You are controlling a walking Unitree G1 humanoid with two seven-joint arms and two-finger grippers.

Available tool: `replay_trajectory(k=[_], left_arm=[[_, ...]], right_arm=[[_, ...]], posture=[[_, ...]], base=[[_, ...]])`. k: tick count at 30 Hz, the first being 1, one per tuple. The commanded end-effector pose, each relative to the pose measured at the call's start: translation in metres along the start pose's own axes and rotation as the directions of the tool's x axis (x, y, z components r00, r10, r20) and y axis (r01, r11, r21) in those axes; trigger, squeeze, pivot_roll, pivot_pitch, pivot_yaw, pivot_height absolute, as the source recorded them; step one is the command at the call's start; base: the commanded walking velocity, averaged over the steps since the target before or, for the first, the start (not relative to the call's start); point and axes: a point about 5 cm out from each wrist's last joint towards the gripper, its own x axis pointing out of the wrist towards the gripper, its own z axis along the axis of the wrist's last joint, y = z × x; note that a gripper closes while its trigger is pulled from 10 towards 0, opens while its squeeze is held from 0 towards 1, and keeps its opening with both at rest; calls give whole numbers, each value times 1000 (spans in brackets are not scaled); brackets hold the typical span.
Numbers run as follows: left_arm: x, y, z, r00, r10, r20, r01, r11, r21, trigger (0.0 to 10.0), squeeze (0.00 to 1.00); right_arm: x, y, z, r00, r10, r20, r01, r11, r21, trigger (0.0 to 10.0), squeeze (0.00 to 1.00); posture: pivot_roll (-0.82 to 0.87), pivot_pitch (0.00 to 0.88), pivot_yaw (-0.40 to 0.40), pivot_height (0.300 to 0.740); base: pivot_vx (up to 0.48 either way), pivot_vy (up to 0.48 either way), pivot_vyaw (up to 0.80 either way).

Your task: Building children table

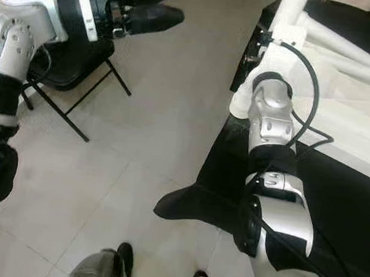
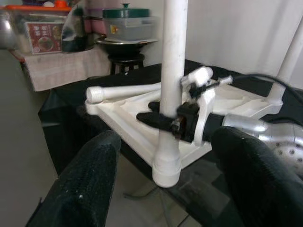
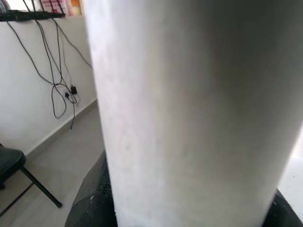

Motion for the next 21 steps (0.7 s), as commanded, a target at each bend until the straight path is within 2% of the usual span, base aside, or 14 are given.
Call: replay_trajectory(k=[1,5,8,13,16,21], left_arm=[[-11,-3,-9,1000,25,-18,-25,999,-26,10000,0],[-23,-7,-24,997,65,-42,-67,997,-46,10000,0],[-30,-10,-31,995,89,-53,-92,994,-58,10000,0],[-42,-15,-41,988,139,-70,-144,987,-72,10000,0],[-53,-19,-47,978,193,-79,-199,977,-77,10000,0],[-58,-23,-51,969,234,-72,-240,967,-87,10000,0]], right_arm=[[-6,-8,-28,995,-4,-95,10,998,54,10000,0],[-6,-2,-25,995,69,-66,-63,993,96,10000,0],[-6,-2,-22,993,105,-44,-101,990,96,10000,0],[-5,-4,-16,985,175,-8,-174,983,56,10000,0],[-7,3,-14,960,278,9,-278,960,13,10000,0],[-9,11,-18,932,361,-16,-362,932,-31,10000,0]], posture=[[-16,243,6,740],[-16,244,9,740],[-15,246,12,740],[-13,248,16,740],[-12,248,19,740],[-11,246,25,740]], base=[[0,0,0],[0,0,0],[0,0,0],[0,0,0],[0,0,0],[0,0,0]])
